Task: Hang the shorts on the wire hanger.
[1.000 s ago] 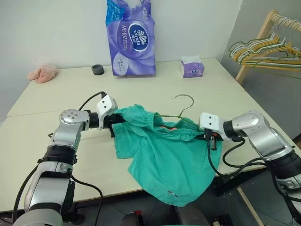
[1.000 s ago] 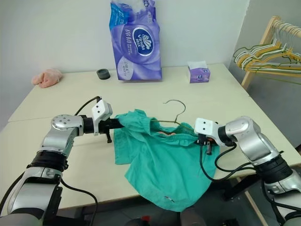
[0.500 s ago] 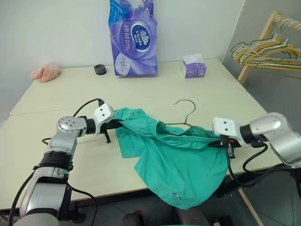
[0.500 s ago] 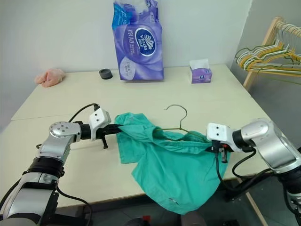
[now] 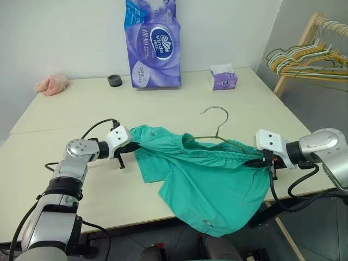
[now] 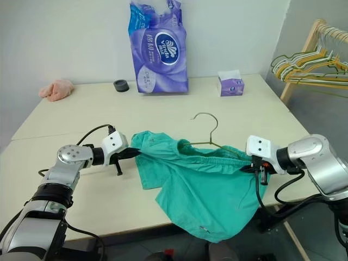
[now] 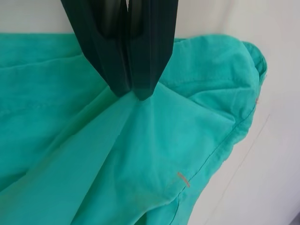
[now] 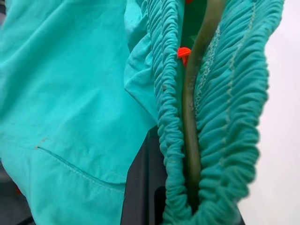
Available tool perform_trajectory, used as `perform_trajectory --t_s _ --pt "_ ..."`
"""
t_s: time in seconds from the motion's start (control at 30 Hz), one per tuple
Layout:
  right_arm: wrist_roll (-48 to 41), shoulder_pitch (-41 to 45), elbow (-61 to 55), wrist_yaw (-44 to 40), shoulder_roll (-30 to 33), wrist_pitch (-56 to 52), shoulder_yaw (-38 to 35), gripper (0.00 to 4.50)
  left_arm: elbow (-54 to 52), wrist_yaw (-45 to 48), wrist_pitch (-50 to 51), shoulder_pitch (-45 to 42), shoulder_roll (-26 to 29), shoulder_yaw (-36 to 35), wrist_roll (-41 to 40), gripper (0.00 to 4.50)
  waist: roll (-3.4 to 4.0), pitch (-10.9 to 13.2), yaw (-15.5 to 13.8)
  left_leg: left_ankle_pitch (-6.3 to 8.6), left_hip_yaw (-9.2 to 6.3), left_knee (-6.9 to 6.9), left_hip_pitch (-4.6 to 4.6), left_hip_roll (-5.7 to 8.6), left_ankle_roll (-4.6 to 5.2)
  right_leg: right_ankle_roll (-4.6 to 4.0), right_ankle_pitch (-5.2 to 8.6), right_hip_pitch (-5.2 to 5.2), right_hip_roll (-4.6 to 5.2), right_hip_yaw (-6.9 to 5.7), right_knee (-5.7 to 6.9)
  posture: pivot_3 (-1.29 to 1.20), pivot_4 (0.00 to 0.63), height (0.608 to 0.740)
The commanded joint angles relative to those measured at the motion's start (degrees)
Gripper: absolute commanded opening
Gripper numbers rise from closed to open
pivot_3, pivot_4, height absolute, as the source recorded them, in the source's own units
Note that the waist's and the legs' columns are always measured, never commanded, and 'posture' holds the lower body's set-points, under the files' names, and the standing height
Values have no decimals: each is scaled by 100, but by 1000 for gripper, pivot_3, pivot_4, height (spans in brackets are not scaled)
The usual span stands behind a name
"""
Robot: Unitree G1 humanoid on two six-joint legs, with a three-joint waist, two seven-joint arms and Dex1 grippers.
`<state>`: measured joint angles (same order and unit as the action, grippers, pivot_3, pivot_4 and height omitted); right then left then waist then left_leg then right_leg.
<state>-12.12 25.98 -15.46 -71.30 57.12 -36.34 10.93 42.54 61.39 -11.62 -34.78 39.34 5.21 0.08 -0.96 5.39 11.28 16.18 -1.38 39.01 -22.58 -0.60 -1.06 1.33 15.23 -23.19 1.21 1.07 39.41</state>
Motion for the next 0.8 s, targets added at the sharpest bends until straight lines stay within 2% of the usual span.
perform_trajectory --t_s 0.03,0.2,0.3,0.57,0.7,0.8 --pt "-135 190 -206 178 -134 -135 -168 0 -422 127 227 191 -46 -93 -217 9 1 -2 1 0 0 0 0 -1 0 0 0 0 0 1 0 -228 38 740" --pt "-168 283 -158 328 -296 -248 -165 0 -971 91 568 393 -177 -261 -529 9 1 -2 -9 0 -2 1 -2 0 0 0 0 0 1 2 1 -227 39 740" --pt "-172 331 -114 408 -359 -314 -180 0 -1321 8 960 415 -241 -489 -873 578 1 -2 -11 0 -2 1 -2 1 0 0 0 0 2 1 2 -229 40 740" --pt "-322 62 -159 806 -469 -586 -449 0 -2504 40 2497 158 190 -1203 -1798 2940 1 -2 23 0 -4 1 -1 -4 0 0 0 0 0 5 2 -272 54 740" --pt "-489 -140 -282 1070 -454 -1031 -673 0 -3373 191 3322 189 212 -1235 -2362 2940 2 -1 23 0 -2 1 -2 2 0 3 2 2 0 6 0 -297 62 740" --pt "-744 -330 -406 1515 -585 -1905 -1070 0 -4134 328 4205 94 -107 -962 -3016 2940 2 -1 21 0 -6 1 -2 2 0 4 3 5 1 9 -1 -317 66 740"
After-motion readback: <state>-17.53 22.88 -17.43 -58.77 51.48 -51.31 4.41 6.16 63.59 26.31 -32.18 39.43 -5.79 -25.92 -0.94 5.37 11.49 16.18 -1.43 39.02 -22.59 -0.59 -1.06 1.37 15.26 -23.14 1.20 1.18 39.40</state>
